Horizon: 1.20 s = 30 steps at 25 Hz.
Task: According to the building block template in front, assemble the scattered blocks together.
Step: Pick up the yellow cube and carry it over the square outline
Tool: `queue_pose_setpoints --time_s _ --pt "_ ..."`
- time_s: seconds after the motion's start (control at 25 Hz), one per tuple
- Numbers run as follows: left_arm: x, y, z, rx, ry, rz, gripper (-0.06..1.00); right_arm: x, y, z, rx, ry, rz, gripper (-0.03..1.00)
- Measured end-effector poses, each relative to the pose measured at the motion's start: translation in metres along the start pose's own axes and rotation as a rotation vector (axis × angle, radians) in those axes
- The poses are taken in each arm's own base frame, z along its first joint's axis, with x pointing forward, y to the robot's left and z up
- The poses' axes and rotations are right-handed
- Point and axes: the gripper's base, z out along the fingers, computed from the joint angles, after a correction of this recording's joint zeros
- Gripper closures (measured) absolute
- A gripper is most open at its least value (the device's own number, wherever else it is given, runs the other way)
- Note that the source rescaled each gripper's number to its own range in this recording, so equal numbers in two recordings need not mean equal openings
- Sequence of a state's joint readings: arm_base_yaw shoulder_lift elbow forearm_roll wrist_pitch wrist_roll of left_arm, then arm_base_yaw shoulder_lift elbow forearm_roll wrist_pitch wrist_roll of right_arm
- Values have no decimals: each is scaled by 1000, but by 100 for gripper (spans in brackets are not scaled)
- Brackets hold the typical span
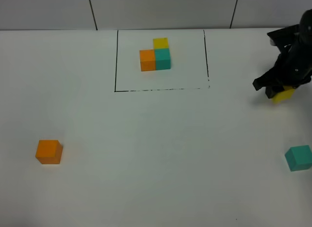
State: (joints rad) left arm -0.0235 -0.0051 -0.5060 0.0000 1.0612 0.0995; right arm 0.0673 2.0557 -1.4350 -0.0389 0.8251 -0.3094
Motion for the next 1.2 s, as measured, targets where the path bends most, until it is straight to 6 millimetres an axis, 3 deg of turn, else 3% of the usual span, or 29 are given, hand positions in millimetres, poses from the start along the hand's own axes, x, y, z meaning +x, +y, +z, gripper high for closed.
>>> queue_pose_setpoints --time_s 0.12,0.24,0.36,0.48,0.72,1.2 --pt "0 0 0 0 0 0 22 -7 45 -23 -24 46 -358 95" --pt "0 0 0 0 0 2 22 -8 100 -29 -86 94 -717 95" --pt "0 0 0 0 0 1 22 -9 137 -32 -123 91 -990 95" --pt "0 0 0 0 0 1 22 -16 163 -35 -155 62 -1132 95" --pt "0 0 0 0 0 1 22 -44 190 -34 -168 12 -1254 95" --pt "0 0 0 0 0 1 22 -86 208 -4 -216 -82 -1260 95"
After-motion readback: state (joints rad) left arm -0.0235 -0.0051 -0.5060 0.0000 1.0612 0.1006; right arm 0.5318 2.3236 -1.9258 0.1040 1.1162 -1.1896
